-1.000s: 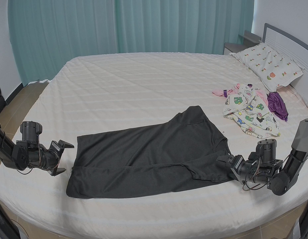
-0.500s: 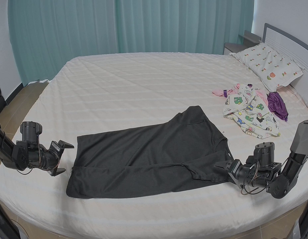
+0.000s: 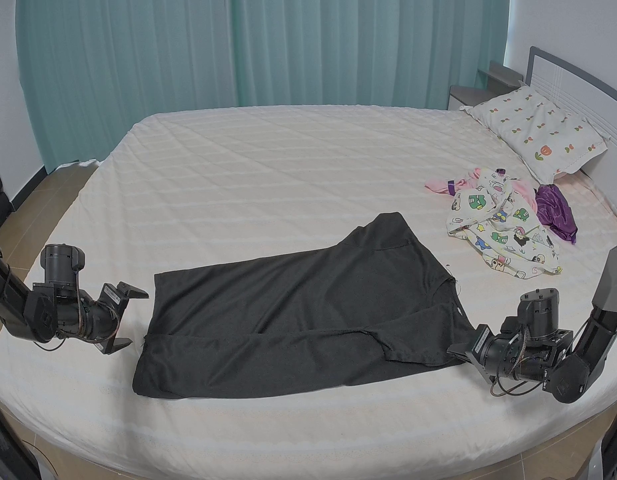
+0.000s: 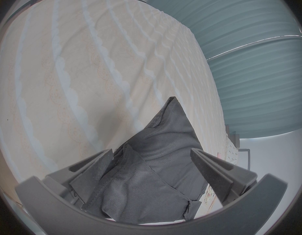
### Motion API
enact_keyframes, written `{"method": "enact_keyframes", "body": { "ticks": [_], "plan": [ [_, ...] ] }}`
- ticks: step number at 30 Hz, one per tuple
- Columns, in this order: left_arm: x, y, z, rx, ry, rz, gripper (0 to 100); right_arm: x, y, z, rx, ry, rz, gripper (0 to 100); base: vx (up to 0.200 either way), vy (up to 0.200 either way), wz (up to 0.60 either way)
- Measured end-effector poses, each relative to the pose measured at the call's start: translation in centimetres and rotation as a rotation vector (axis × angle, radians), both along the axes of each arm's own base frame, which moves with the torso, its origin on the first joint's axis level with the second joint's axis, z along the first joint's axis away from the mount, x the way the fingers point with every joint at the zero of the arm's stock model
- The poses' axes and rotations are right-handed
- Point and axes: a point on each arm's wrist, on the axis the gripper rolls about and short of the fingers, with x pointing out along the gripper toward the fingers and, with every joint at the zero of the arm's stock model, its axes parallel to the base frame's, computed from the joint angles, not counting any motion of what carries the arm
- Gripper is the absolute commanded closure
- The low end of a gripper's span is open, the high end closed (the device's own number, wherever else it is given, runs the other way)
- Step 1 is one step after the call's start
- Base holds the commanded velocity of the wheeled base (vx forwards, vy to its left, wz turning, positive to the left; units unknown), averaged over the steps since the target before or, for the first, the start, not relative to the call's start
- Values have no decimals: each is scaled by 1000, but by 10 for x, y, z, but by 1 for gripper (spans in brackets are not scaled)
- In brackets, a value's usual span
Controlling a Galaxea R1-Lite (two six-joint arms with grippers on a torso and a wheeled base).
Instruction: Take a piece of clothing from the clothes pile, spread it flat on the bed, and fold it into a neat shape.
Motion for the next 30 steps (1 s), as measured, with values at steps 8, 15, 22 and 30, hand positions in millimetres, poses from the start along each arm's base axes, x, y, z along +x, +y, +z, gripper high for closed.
{"method": "enact_keyframes", "body": {
  "ticks": [8,15,22,30],
  "plan": [
    [0,0,-1,0,2,1,0,-2,-9,5,-9,-19,-20,100,0,0,0],
    [1,0,-2,0,6,1,0,-4,-16,3,-53,-25,-10,100,0,0,0],
    [1,0,-2,0,8,1,0,-4,-20,3,-76,-32,-8,100,0,0,0],
    [1,0,-2,0,7,1,0,-1,-25,-2,-107,-34,-8,0,0,0,0]
  ]
}}
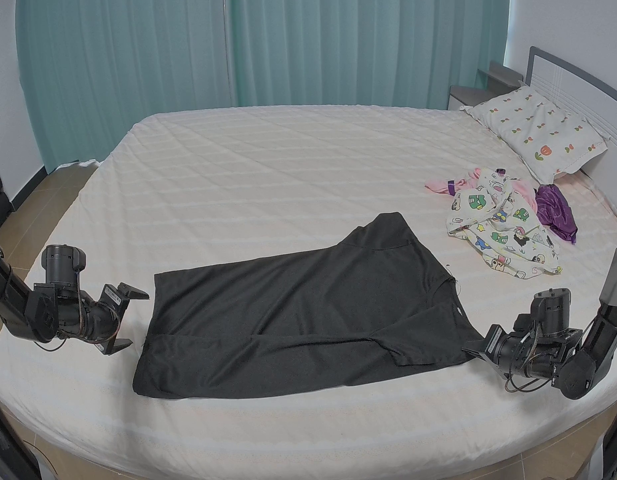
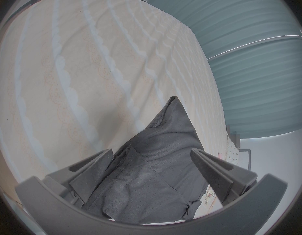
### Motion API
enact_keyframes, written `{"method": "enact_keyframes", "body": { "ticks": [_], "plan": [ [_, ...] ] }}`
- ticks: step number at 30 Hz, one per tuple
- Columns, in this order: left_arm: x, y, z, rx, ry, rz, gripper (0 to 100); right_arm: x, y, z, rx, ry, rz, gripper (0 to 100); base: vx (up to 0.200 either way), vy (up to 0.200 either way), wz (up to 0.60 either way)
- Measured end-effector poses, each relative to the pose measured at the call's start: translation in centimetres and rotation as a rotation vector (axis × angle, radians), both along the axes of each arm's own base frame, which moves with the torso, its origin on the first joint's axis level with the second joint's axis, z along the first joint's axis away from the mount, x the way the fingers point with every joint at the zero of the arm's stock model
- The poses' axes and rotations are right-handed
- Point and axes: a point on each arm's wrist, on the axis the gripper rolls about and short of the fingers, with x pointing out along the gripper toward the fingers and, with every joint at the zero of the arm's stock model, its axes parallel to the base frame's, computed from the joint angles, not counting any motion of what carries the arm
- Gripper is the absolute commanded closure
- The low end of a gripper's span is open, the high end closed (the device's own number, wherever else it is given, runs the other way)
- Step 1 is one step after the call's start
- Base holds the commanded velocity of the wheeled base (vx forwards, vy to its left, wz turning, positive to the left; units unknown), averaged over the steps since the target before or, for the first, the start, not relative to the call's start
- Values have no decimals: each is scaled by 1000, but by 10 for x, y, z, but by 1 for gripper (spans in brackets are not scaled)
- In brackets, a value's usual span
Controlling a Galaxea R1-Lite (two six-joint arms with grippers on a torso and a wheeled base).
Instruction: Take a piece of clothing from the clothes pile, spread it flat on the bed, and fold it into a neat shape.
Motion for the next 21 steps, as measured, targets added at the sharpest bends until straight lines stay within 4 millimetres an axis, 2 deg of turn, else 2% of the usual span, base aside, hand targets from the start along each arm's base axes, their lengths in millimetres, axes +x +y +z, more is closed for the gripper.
{"method": "enact_keyframes", "body": {
  "ticks": [10,16,21],
  "plan": [
    [1,0,3,7,-11,3,0,2,-4,4,13,-45,-17,0,0,0,0],
    [2,1,3,-1,-10,6,0,3,-9,9,18,-64,-39,0,200,0,0],
    [0,0,2,3,-9,2,0,3,-10,11,25,-70,-51,0,0,0,0]
  ]
}}
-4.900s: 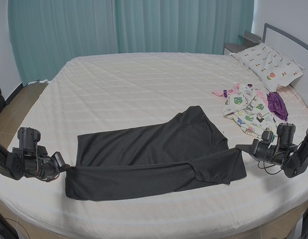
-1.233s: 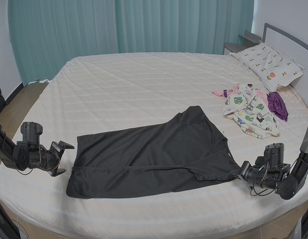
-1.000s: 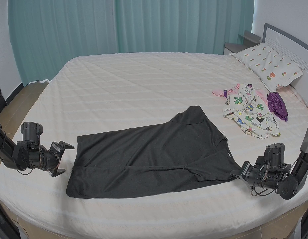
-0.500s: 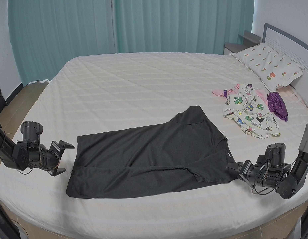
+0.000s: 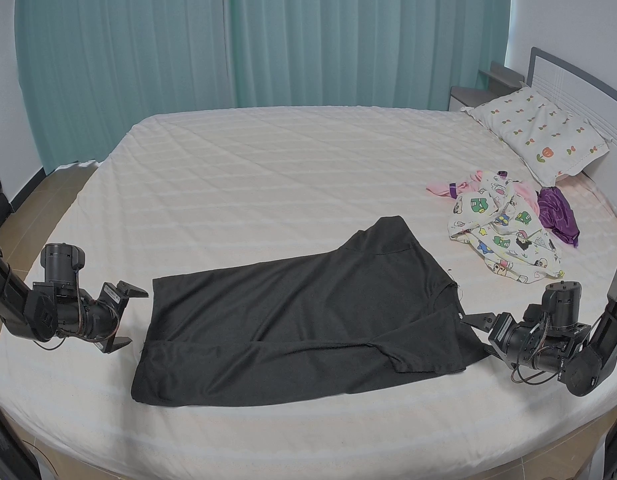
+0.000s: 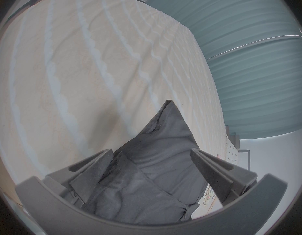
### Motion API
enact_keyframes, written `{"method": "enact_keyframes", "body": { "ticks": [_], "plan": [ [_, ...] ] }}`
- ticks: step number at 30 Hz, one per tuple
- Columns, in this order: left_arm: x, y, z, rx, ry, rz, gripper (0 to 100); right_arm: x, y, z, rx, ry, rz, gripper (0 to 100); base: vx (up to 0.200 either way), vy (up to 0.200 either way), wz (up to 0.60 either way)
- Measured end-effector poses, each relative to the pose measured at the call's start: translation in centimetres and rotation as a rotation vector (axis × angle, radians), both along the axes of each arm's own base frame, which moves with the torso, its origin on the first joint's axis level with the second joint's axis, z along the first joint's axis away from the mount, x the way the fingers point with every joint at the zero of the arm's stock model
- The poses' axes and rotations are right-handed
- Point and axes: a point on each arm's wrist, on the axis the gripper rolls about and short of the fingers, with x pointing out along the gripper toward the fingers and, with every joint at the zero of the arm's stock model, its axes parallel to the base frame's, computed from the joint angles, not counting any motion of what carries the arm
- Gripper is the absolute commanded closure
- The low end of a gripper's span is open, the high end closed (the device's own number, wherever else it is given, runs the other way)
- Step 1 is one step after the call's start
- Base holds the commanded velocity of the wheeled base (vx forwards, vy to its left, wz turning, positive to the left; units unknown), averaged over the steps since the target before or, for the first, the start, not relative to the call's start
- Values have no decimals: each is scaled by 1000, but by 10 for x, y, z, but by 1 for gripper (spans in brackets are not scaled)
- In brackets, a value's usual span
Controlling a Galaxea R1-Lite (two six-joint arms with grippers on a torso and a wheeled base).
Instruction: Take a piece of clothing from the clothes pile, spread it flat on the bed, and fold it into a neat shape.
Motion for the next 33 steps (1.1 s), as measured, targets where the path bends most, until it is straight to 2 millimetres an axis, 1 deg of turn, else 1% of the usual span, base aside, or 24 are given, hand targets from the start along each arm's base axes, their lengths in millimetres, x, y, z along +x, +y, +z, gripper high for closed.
{"method": "enact_keyframes", "body": {
  "ticks": [4,9,14,17,23,25,30,33],
  "plan": [
    [0,0,1,5,-5,2,0,0,0,1,-2,-2,-3,0,0,0,0],
    [2,0,11,15,-43,3,0,-1,0,4,-4,-13,0,0,0,0,0],
    [15,0,23,38,-100,-12,0,-4,1,4,-8,-13,7,0,0,0,0],
    [25,-3,25,72,-126,-43,0,-5,2,4,-8,-12,11,0,0,0,0],
    [50,-9,15,148,-135,-85,0,-6,3,4,-9,-9,14,0,0,0,0],
    [63,-11,8,200,-133,-95,0,-6,2,4,-10,-8,14,0,0,0,0],
    [88,-11,-5,266,-131,-75,0,-6,2,3,-10,-6,14,0,0,0,0],
    [98,-11,-12,271,-129,-72,0,-7,2,3,-9,-2,15,0,0,0,0]
  ]
}}
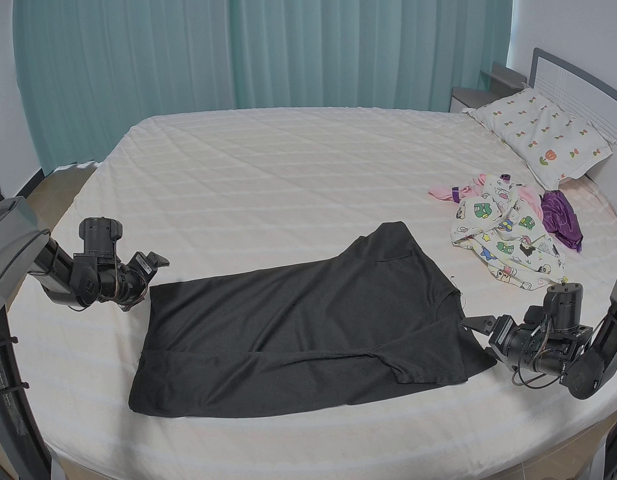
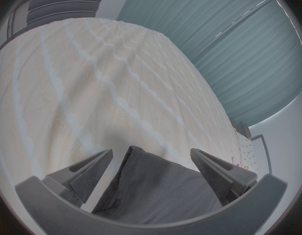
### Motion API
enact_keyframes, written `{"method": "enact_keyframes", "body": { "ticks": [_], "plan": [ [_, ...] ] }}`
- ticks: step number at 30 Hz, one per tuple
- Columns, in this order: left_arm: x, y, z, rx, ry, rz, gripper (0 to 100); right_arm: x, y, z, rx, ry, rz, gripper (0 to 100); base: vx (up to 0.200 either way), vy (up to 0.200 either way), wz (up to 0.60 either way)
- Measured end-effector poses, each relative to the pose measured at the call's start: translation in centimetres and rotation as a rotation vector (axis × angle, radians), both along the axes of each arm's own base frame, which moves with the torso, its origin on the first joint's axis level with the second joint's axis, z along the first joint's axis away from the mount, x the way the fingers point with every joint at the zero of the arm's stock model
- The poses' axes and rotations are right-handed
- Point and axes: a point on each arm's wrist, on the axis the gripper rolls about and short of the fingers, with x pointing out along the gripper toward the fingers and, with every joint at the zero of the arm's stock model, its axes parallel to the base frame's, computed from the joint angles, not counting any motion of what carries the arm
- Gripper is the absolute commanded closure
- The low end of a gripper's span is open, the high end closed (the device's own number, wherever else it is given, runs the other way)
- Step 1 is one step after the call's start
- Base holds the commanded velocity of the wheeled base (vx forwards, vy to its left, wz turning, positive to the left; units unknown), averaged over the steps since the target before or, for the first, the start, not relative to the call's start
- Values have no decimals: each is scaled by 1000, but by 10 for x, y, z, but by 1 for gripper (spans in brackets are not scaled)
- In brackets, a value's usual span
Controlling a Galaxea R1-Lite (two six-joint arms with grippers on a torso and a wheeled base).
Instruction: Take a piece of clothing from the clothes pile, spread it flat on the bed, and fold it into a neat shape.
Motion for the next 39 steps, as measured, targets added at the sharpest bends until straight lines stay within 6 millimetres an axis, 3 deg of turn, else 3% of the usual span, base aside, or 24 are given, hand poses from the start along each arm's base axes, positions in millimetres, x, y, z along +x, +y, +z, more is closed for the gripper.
{"method": "enact_keyframes", "body": {
  "ticks": [5,6,18,29,34,39],
  "plan": [
    [7,-4,-9,-1,14,-11,0,0,0,-2,6,10,-2,0,0,0,0],
    [8,-6,-12,-1,19,-16,100,0,0,-2,8,10,-2,0,0,0,0],
    [17,-9,-23,58,30,42,100,-1,-1,-3,1,16,1,0,0,0,0],
    [25,-6,-15,91,-22,94,100,-2,0,-2,-1,11,2,0,0,0,0],
    [25,-5,-15,90,-24,97,100,5,0,6,-5,-43,8,0,0,0,0],
    [24,-5,-13,86,-25,102,100,28,3,18,-34,-124,29,0,0,0,0]
  ]
}}
